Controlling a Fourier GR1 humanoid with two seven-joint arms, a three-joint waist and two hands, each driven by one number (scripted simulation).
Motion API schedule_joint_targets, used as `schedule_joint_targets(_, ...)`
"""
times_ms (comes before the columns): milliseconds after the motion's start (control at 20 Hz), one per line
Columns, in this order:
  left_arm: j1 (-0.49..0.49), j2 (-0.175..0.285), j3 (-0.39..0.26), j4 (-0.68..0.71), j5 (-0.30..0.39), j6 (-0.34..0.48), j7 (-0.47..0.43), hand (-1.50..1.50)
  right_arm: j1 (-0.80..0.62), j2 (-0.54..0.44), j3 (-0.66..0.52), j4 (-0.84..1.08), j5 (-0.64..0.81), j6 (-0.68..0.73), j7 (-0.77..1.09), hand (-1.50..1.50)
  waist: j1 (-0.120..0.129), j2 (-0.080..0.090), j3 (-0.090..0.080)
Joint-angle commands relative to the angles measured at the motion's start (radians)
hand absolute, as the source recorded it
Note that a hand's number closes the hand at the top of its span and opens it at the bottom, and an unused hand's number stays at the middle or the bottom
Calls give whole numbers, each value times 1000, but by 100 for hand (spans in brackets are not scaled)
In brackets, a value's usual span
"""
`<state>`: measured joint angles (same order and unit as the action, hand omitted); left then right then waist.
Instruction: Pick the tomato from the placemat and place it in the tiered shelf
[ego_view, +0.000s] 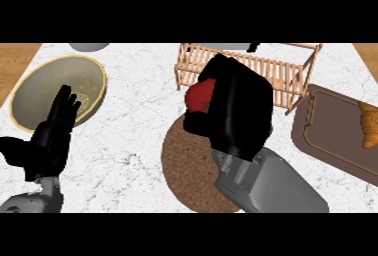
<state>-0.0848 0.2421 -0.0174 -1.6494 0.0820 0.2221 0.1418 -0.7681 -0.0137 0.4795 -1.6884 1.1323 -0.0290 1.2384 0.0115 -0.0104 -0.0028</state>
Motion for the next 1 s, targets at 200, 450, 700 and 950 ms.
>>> schedule_joint_targets(200,-4,-6,4,-9,-3,1,13,0,-93,13,-82,18,62,44,248,150,-5,5,2)
schedule_joint_targets(450,22,-14,-13,-37,-33,11,1,0,-94,13,-208,90,93,-2,133,150,0,9,2)
schedule_joint_targets(700,-56,-8,-1,-5,-28,0,48,0,-73,13,-267,204,103,-124,27,150,-4,12,3)
schedule_joint_targets(950,10,-12,20,-8,-5,-30,-15,0,-51,13,-375,364,115,-310,-149,150,8,16,3)
